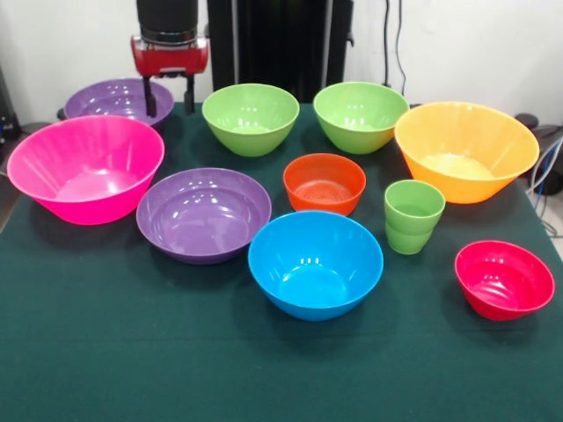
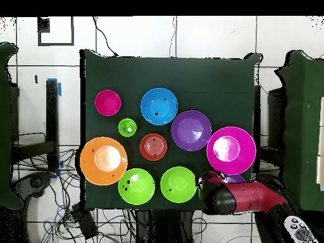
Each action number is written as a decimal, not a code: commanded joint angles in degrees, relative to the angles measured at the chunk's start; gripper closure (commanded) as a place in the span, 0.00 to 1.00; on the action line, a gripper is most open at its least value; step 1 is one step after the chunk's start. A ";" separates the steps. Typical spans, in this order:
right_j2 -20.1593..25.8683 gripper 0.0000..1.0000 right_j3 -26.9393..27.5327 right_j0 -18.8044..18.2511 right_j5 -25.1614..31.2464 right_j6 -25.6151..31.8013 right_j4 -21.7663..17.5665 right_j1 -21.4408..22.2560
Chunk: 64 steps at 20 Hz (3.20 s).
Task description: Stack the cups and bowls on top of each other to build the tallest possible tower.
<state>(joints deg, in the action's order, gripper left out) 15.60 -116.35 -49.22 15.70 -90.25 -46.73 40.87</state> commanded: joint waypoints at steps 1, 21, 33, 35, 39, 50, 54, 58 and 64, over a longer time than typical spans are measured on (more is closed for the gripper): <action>12.14 0.00 7.40 -1.39 7.23 18.08 -6.12 -1.91; 3.77 0.00 12.16 3.05 -1.44 0.16 -20.17 -13.92; 2.20 0.00 13.63 2.95 -2.37 0.39 -20.57 -14.87; 3.17 0.00 11.55 2.26 -0.78 2.08 -19.02 -11.00; 5.18 0.00 8.71 1.08 2.26 5.17 -16.17 -5.13; 14.65 0.00 1.68 -6.70 12.87 16.79 -4.92 7.10; 14.67 0.00 2.84 -6.28 11.23 13.45 -7.66 4.34; 13.94 0.00 3.20 -5.91 9.08 10.59 -10.13 2.41; 11.93 0.00 2.73 -5.10 6.17 6.98 -12.83 0.86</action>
<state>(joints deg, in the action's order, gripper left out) 24.63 -111.67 -56.54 22.20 -90.24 -54.23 44.47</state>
